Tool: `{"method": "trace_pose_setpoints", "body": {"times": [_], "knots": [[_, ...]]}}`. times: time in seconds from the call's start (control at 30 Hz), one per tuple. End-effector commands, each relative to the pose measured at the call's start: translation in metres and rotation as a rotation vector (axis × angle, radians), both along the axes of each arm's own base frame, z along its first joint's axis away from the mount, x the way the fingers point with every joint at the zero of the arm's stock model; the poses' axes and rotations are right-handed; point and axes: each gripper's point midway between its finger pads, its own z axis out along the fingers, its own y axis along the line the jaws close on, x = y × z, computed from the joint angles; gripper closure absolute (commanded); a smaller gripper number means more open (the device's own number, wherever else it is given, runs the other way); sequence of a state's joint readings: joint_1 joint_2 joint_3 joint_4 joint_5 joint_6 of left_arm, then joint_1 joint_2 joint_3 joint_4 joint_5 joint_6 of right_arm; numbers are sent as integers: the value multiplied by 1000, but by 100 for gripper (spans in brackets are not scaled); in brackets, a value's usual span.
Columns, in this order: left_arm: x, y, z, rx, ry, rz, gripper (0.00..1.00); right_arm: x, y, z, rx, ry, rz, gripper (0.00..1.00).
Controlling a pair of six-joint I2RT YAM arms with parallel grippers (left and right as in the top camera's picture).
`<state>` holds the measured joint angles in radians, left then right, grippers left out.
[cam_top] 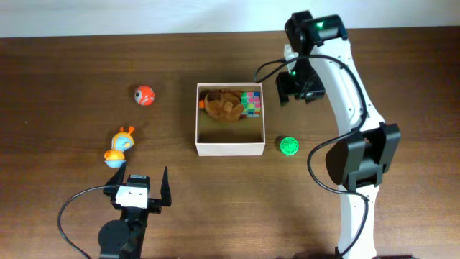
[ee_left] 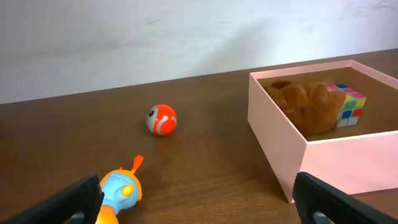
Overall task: Pack container
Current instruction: 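Raise the right gripper and move it toward the green object, then lower the right gripper and grasp the green spiky ball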
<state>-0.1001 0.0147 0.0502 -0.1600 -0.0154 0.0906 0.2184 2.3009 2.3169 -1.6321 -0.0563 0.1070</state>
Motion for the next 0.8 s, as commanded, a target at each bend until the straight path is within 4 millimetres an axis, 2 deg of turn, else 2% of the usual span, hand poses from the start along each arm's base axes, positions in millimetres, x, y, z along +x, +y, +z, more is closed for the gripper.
{"method": "trace_pose_setpoints", "body": {"times": [0.0, 0.13, 0.43, 0.6, 0.77], "knots": [[0, 1, 0, 19, -8, 3, 1, -9, -2, -9, -19, 33, -42, 37], [0, 1, 0, 19, -8, 3, 1, -19, -4, -30, -34, 90, -54, 37], [0, 1, 0, 19, -8, 3, 1, -45, -4, -59, -29, 208, -67, 37], [0, 1, 0, 19, -8, 3, 1, -56, -3, -67, -20, 253, -70, 36], [0, 1, 0, 19, -8, 3, 1, -56, 3, -68, 13, 258, -75, 33]]}}
